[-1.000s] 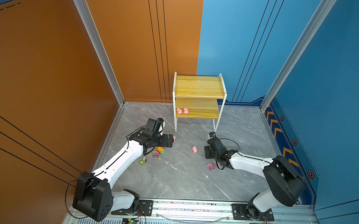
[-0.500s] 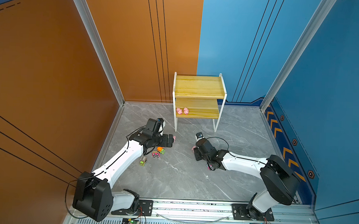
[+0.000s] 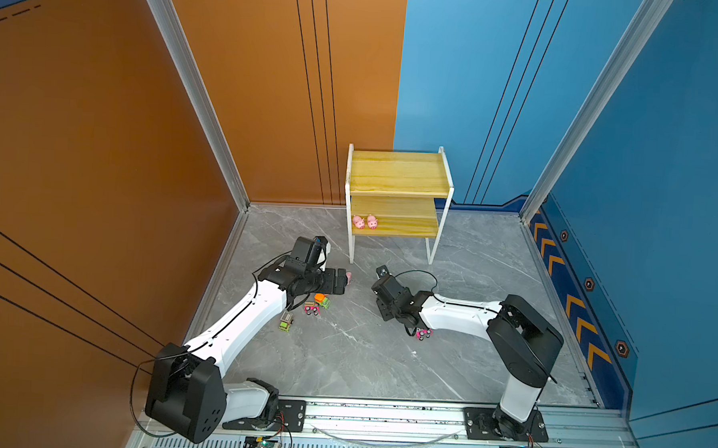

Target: Place and organize the plastic toys onto the shelf

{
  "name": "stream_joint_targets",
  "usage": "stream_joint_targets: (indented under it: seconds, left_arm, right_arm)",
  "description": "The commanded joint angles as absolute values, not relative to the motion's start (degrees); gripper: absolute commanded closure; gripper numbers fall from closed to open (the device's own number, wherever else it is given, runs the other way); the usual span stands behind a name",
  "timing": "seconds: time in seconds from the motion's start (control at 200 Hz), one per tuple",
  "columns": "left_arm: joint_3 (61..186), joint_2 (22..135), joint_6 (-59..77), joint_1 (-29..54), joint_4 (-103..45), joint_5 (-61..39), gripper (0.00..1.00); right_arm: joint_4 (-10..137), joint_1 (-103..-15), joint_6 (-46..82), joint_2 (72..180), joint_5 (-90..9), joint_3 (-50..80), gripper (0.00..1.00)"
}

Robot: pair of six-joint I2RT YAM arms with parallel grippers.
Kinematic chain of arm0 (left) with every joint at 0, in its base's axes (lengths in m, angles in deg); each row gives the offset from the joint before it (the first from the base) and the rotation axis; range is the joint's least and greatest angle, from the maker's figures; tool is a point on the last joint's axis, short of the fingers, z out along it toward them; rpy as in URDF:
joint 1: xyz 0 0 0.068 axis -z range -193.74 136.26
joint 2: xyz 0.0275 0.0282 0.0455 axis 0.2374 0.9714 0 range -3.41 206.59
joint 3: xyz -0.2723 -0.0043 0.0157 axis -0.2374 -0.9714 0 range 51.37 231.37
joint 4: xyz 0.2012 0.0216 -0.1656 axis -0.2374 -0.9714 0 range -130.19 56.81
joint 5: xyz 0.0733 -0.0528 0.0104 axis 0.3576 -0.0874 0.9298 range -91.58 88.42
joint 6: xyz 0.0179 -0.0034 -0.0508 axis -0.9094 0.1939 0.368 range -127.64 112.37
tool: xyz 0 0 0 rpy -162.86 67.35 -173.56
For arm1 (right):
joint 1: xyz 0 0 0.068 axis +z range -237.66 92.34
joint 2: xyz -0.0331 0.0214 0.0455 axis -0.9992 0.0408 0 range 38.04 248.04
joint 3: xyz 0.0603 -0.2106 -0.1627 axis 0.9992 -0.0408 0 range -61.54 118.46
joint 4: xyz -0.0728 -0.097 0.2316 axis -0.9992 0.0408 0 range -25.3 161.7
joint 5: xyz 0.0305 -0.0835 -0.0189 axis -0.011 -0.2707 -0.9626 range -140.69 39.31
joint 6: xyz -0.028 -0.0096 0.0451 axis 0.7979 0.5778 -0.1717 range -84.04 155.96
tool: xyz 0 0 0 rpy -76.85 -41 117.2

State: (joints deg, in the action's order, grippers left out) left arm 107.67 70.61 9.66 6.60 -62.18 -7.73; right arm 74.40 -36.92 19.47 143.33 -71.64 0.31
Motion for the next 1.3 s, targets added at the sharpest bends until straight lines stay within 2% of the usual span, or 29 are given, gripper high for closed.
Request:
stream_joint_targets:
  seconds: [0.0,0.125,0.19,0.345,0.46,0.641,0.906,1.096,1.291]
  left_arm:
    - [109.12,70.42,8.54,6.74,-63.57,-7.38,0.00]
    - [109.12,70.61,8.53,6.62,-63.64,-7.44,0.00]
    - [109.12,70.70,8.53,6.66,-63.59,-7.44,0.00]
    - [109.15,70.86,8.45,6.57,-63.59,-7.52,0.00]
    - [109.21,70.83,8.45,6.47,-63.45,-7.70,0.00]
    - [109.30,70.98,8.53,6.39,-63.54,-7.76,0.00]
    - [109.35,70.95,8.54,6.37,-63.54,-7.82,0.00]
    - [109.30,70.86,8.54,6.39,-63.55,-7.83,0.00]
    - [109.30,70.85,8.56,6.35,-63.47,-7.86,0.00]
  right_arm:
    - [78.15,-36.77,19.77,145.25,-74.14,2.59,0.55]
    - [78.36,-37.75,19.01,145.75,-73.80,2.71,0.59]
    - [78.33,-38.70,18.35,145.64,-72.36,2.47,0.66]
    - [74.02,-41.80,16.94,142.22,-65.53,-1.67,0.75]
    - [68.37,-44.92,14.64,138.70,-57.85,-6.52,0.78]
    - [56.69,-51.47,7.50,135.22,-44.30,-14.28,0.77]
    - [41.81,-59.17,-5.47,135.68,-32.65,-22.15,0.73]
    - [41.19,-63.65,-9.48,134.77,-30.65,-24.51,0.66]
    - [48.98,-65.79,-6.57,131.37,-33.41,-24.98,0.59]
